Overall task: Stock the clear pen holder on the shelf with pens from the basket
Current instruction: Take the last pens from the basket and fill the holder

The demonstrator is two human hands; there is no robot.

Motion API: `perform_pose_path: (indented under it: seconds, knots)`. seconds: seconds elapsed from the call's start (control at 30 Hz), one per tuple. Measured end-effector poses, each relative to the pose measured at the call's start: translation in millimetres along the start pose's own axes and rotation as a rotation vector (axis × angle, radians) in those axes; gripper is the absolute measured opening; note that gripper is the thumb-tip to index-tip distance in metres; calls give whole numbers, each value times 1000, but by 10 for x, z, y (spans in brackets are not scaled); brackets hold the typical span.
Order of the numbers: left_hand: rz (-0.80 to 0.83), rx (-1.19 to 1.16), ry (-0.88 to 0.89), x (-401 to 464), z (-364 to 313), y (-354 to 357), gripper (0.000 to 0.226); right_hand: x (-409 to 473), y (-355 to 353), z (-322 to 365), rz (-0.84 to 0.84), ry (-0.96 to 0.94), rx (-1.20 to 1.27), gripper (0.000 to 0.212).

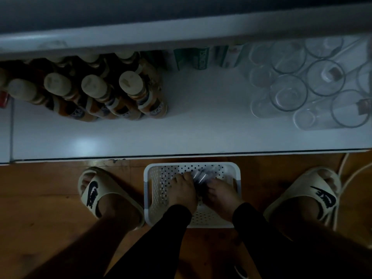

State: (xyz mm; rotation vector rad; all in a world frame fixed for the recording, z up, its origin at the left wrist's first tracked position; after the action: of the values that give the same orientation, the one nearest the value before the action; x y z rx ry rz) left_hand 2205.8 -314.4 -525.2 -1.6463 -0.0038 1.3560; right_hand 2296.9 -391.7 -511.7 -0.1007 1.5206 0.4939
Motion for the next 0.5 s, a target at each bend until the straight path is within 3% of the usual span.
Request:
perform_pose_path:
  seconds: [0.17, 0.3, 0.5]
  knots:
    - [-11, 54, 32, 44, 51, -10, 42, -28, -21, 9, -52, 19, 15, 29]
    - [19, -116, 94, 144, 149, -104, 37, -54, -38, 18, -87, -15, 62, 22]
    - [193, -210, 306, -31, 326, -463, 15, -253, 11, 91, -108, -17, 81, 20]
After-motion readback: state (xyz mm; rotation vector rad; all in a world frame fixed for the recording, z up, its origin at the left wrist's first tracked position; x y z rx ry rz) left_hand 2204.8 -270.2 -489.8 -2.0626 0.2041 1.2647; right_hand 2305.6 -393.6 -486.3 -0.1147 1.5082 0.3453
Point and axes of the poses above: each hand's wrist, its own x-axis towards the middle knuckle, its own y-axis out of the palm, z = x × y, the point moved 2 cm from there along x, towards the middle knuckle, and after that the axes turned 14 degrees about x, right-handed, at the moved point
